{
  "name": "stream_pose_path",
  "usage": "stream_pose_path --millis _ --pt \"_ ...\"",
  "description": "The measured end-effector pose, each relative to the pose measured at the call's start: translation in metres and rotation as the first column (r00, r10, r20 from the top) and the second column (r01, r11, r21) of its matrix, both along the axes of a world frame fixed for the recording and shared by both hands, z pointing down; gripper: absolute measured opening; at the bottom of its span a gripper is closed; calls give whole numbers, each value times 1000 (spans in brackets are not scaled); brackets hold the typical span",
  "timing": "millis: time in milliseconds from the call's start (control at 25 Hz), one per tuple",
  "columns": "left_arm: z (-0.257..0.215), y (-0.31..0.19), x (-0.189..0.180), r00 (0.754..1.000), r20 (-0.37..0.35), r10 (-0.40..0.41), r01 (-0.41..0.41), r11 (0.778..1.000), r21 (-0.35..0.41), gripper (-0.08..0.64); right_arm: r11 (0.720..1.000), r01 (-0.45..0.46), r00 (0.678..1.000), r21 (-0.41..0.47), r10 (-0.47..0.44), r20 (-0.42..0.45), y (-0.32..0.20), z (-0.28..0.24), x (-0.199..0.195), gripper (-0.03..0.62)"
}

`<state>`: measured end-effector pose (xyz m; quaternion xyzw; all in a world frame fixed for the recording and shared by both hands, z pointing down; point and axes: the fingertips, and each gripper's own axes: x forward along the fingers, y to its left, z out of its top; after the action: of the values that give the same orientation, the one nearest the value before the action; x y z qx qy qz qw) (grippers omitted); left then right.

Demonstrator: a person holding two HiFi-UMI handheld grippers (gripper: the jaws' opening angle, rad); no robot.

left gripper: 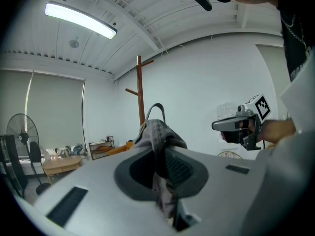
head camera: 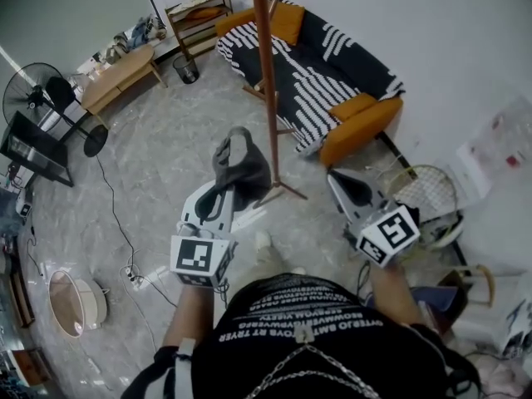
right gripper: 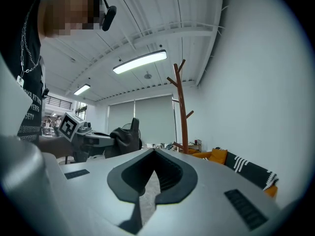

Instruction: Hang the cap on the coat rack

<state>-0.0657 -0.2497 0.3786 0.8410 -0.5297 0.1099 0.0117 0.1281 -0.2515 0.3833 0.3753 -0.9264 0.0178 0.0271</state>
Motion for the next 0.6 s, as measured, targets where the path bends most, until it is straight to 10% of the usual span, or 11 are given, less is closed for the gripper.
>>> stream_pose_path --millis 600 --pt "7 -112 2 996 28 88 -88 996 -4 26 999 -41 999 -11 41 -10 -102 -4 -12 3"
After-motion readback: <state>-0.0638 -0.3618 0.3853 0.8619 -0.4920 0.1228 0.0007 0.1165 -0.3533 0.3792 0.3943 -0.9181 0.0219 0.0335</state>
